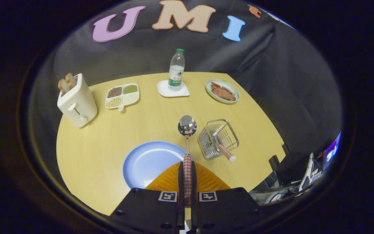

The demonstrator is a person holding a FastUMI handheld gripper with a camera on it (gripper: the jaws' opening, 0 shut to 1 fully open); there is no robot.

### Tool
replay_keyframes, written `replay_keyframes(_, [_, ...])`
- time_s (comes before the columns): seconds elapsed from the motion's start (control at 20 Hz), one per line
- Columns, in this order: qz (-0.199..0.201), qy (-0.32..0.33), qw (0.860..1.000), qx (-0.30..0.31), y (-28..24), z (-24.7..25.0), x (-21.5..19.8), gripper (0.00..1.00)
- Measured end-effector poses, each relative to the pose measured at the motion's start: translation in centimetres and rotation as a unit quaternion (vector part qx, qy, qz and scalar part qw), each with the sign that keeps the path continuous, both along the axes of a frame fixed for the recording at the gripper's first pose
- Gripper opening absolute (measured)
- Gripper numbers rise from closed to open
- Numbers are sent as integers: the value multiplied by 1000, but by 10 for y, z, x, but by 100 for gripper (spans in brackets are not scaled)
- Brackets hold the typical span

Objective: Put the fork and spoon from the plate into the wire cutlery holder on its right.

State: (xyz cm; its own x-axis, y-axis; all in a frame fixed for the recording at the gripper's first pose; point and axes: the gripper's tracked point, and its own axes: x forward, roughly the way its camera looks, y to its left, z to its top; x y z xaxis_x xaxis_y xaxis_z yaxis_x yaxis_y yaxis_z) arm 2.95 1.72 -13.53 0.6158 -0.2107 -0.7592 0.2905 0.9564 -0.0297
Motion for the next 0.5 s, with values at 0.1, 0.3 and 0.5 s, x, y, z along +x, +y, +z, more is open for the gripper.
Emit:
replay_keyframes(0.1, [-18,43,999,9,-7,5,1,10])
replay_keyframes(0.3, [-59,116,990,48,-17,14,8,10])
replay_keyframes(0.5, [-90,171,978,84,-38,17,15,10])
